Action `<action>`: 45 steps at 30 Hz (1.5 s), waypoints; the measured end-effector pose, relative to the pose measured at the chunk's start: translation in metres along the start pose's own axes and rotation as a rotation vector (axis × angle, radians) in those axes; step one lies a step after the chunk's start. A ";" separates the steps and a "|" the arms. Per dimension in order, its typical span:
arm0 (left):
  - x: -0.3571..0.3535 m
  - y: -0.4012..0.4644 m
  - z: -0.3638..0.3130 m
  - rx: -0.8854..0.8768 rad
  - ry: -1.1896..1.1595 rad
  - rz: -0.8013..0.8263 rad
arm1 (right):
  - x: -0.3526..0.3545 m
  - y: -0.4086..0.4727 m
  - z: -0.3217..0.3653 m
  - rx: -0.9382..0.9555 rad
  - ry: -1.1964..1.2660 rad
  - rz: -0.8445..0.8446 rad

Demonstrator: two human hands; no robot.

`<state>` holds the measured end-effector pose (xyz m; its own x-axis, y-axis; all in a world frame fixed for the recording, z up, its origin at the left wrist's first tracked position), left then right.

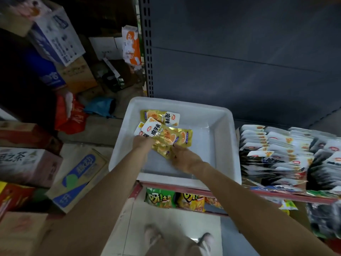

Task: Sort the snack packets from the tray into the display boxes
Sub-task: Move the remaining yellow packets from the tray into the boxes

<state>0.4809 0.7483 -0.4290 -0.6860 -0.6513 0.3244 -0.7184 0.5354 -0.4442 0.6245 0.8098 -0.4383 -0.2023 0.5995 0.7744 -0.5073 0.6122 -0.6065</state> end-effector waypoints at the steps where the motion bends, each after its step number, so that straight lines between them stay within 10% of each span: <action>1: -0.003 0.000 -0.001 0.019 -0.039 -0.001 | -0.003 -0.001 -0.007 -0.011 0.007 0.000; 12: -0.043 0.006 -0.009 -0.040 0.039 0.092 | -0.006 -0.016 -0.037 0.016 -0.072 0.066; 18: -0.050 -0.029 -0.066 -0.480 0.203 0.138 | 0.076 -0.060 -0.053 0.003 0.503 -0.483; 28: -0.091 -0.112 -0.142 -0.869 -0.053 0.328 | 0.127 -0.107 -0.120 0.155 1.226 -0.513; 45: -0.181 -0.169 -0.159 -1.036 0.156 0.453 | 0.141 -0.153 -0.219 0.040 0.897 -0.727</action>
<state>0.7080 0.8609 -0.2794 -0.8613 -0.2500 0.4423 -0.1015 0.9377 0.3323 0.8570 0.9141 -0.2757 0.8081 0.2728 0.5221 -0.2896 0.9558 -0.0512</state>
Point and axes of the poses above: each hand's wrist, its own y-axis towards the middle knuckle, its own x-axis out of the back of the hand, z = x × y, the point moved 8 cm from there along y, towards the middle knuckle, and after that the axes turned 9 degrees about -x, right-handed, at the moved point
